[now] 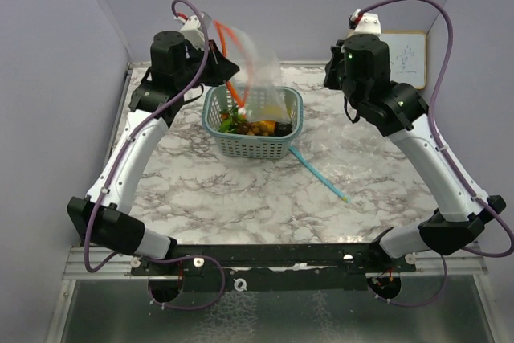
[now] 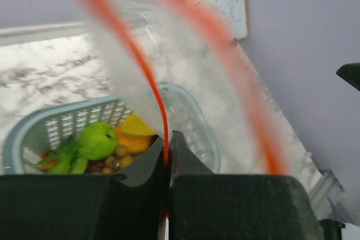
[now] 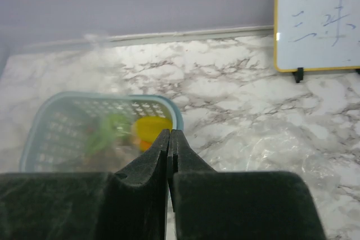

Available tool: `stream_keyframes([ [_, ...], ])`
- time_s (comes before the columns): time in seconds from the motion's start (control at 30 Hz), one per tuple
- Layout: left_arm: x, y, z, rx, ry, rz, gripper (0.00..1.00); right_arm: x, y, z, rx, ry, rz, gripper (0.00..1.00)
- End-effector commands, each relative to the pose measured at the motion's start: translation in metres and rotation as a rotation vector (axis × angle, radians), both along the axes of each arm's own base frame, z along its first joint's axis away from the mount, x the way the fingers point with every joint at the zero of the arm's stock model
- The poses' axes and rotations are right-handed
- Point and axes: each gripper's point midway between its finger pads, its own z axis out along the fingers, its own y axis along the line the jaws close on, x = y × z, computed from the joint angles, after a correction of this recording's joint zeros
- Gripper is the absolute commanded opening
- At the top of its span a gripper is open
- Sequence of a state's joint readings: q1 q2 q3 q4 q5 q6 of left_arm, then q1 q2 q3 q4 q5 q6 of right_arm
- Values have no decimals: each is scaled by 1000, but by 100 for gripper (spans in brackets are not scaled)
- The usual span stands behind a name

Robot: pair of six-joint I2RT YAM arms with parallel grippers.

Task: Place the food in the zip-top bag and seal the zipper
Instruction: Open the zipper of the food storage bag.

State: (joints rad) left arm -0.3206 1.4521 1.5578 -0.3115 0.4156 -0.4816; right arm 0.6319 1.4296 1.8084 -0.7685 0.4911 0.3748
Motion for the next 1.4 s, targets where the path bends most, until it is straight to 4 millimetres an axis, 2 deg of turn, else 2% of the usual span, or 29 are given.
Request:
stream_keyframes([
  [0.0, -20, 42, 25, 206, -87, 97, 0, 29, -9, -1, -59, -25, -118, 2],
  [0.07, -25, 60, 42, 265, -134, 164, 0, 41, 18, 3, 1, -41, -31, 2],
  [0.1, -27, 69, 51, 287, -160, 202, 0, 45, 39, 3, 34, -47, 60, 2],
  [0.2, -36, 97, 75, 349, -221, 319, 0, 46, 91, 5, 121, -63, 289, 2],
  [0.27, -40, 123, 82, 408, -236, 429, 0, 47, 110, -4, 138, -34, 364, 2],
  [0.33, -46, 153, 84, 481, -221, 564, 0, 50, 118, -15, 119, -6, 399, 3],
  [0.37, -48, 167, 84, 515, -208, 631, 0, 52, 120, -20, 110, 3, 408, 7],
  [0.4, -50, 177, 83, 543, -195, 677, 0, 53, 123, -25, 103, 11, 421, 16],
  [0.5, -50, 188, 70, 581, -146, 729, 0, 48, 136, -32, 107, 23, 496, 39],
  [0.57, -43, 180, 58, 578, -105, 703, 0, 44, 143, -35, 111, 28, 544, 48],
  [0.63, -33, 164, 45, 540, -65, 651, 0, 38, 151, -35, 119, 25, 599, 51],
  [0.8, -9, 96, 18, 329, -12, 414, 0, 18, 175, -25, 152, 0, 738, 56],
  [0.9, -2, 69, -4, 238, 26, 331, 0, 3, 191, -24, 190, 5, 807, 60],
  [1.0, 1, 57, -33, 221, 84, 301, 0, -4, 197, -28, 243, 21, 825, 61],
  [1.1, 1, 48, -56, 208, 131, 276, 0, -3, 199, -34, 242, 31, 822, 62],
  [1.2, 0, 39, -65, 199, 149, 261, 0, 3, 200, -38, 236, 44, 803, 62],
  [1.37, -1, 33, -66, 185, 149, 243, 0, 13, 204, -49, 258, 79, 756, 62],
])
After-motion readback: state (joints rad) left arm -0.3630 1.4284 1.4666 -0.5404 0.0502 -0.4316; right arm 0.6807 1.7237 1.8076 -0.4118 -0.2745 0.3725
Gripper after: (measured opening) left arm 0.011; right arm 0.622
